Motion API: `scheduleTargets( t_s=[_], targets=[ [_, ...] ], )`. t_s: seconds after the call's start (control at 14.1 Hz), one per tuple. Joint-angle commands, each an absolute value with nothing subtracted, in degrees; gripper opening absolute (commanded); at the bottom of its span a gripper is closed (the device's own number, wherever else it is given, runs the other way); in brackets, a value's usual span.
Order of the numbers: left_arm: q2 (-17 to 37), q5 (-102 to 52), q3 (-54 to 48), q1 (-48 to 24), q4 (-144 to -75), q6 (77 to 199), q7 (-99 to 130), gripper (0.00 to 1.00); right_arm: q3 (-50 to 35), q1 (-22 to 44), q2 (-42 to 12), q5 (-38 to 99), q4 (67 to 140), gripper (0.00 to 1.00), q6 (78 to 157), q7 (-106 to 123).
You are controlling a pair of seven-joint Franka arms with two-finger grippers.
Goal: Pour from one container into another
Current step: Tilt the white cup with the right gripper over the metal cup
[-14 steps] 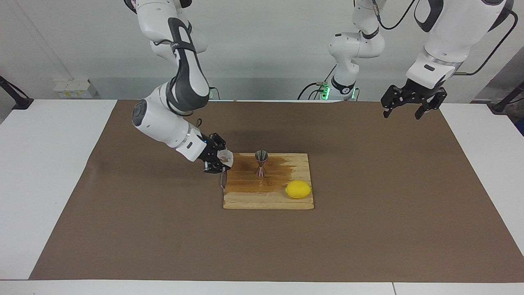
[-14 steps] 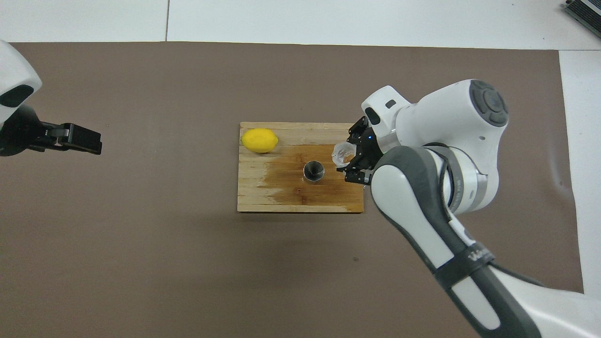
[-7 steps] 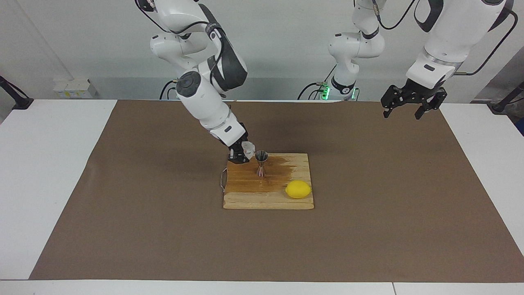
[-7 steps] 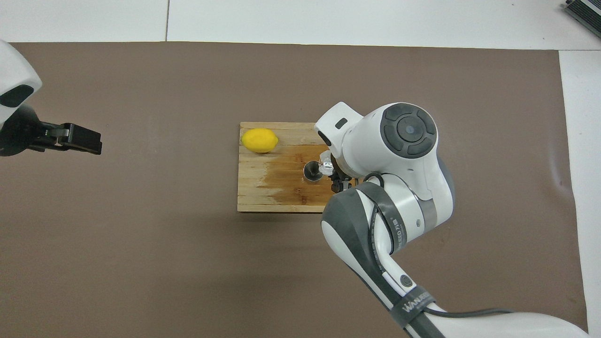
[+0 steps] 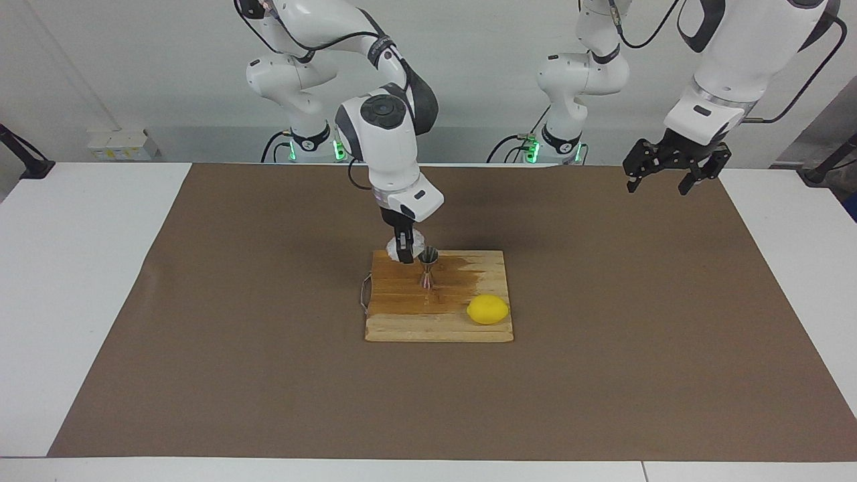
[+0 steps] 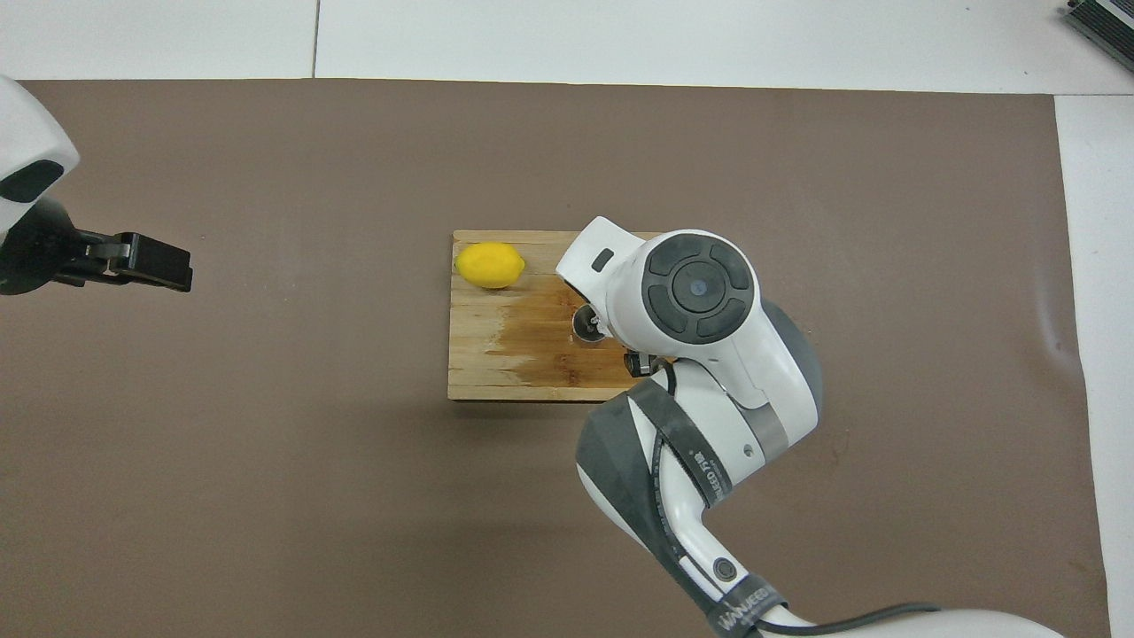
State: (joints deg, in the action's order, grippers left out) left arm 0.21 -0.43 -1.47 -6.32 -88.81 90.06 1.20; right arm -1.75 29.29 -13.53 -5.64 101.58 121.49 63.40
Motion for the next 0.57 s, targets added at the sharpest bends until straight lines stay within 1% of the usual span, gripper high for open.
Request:
scheduleTargets(
  t_s=[0.0, 0.5],
  targets=[
    [-1.32, 0.26, -1.85, -5.8, -90.44, 89.74, 0.97, 1.0, -1.76, 30.06, -12.66, -10.18, 101.86, 0.0, 121.73, 62.4],
    [-1.32, 0.26, -1.85, -5.8, -90.44, 89.74, 0.97, 1.0, -1.67, 30.85, -12.66, -11.78, 101.95, 0.0, 121.99, 62.31]
  ],
)
